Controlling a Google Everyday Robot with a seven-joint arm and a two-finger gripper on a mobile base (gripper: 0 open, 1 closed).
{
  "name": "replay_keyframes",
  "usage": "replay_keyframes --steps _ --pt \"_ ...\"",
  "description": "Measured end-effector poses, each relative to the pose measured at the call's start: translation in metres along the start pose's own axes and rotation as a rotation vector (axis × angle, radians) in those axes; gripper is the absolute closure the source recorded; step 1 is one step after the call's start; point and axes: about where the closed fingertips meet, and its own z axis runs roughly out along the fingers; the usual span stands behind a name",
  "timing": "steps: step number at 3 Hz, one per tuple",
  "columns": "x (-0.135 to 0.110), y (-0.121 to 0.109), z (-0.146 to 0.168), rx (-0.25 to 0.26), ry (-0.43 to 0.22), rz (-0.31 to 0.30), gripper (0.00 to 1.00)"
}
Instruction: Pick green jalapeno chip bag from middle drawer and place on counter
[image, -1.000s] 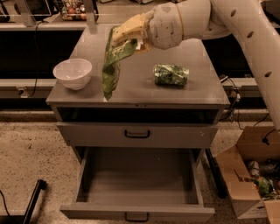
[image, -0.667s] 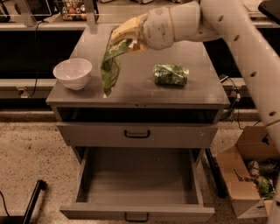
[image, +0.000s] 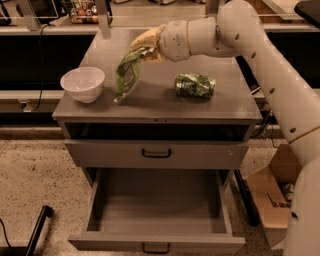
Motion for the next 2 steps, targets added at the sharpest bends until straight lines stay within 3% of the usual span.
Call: replay_keyframes --steps 1,2 --pt "0.029 0.002 0.001 0.02 0.065 0.023 1.0" --pt "0.049 0.003 0.002 0.046 0.08 0.034 1.0"
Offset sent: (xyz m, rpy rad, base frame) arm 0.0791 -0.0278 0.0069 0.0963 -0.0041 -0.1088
